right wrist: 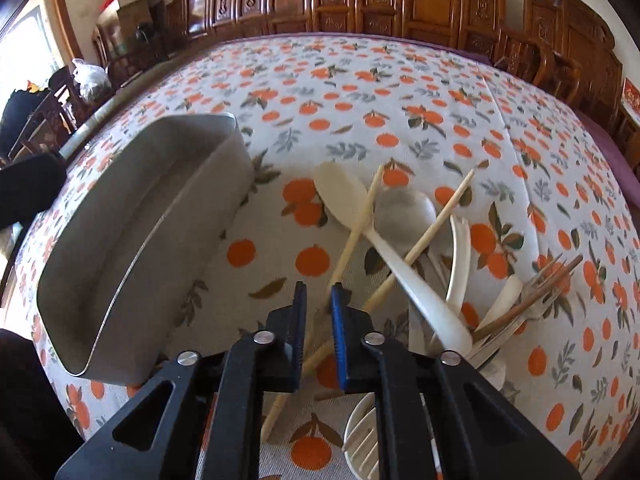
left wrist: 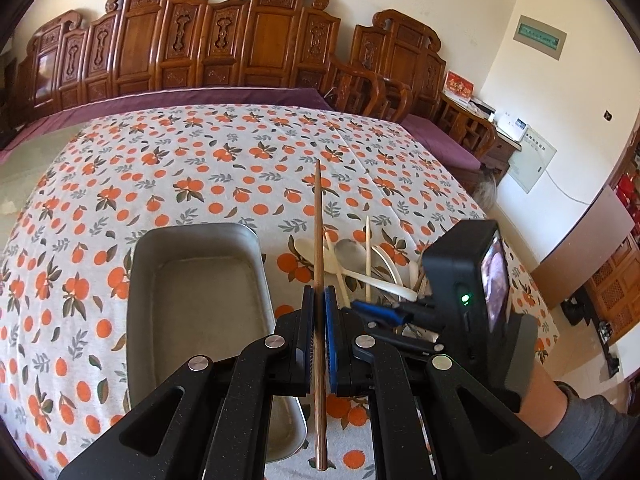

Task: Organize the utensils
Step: 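Carry both chopsticks over the grey tray and open both tools to drop them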

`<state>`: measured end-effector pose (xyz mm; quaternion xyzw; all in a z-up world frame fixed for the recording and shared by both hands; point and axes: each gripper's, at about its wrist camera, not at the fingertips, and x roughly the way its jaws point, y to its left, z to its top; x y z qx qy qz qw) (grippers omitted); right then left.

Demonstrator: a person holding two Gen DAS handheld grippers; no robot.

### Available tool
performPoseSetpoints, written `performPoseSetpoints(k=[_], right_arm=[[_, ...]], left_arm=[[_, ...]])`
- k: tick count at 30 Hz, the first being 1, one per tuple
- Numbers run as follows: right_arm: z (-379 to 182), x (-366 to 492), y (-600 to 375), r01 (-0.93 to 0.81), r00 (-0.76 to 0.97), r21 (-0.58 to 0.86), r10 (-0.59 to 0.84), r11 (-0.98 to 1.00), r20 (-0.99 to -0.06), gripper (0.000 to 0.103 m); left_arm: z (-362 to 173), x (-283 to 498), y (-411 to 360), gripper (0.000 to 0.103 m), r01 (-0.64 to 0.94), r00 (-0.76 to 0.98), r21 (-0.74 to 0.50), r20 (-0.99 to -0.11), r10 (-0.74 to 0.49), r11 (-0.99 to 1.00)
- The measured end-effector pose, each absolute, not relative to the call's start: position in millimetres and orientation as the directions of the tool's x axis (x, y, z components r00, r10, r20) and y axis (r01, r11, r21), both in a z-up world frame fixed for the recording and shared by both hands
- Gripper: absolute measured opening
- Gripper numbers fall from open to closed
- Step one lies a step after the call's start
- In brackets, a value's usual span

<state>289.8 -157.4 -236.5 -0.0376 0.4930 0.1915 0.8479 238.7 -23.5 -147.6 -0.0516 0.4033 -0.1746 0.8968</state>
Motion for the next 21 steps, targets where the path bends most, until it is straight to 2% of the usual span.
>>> performPoseSetpoints(k=[6,11,21], right_arm=[[-236,284,-162,-0.344,0.446,0.145,0.297,0.928,-0.844,0.006],[-225,275,-169,-0.336,0.467,0.177,0.327,0.925,-0.822,0.006],[-192,260,-190,-0.336,0.543,0.267,0.417,0.904,-0.729,0.006]], left_arm=[[-136,229,-14,0.004,0.261,0.644,-0.203,-0.692,-0.327,0.944],[-138,224,-2,0.004,0.235,0.65,-0.19,-0.699,-0.3,0.953],[-163,230,21,0.004,0.174,0.614,-0.18,-0.749,-0.25,0.968]])
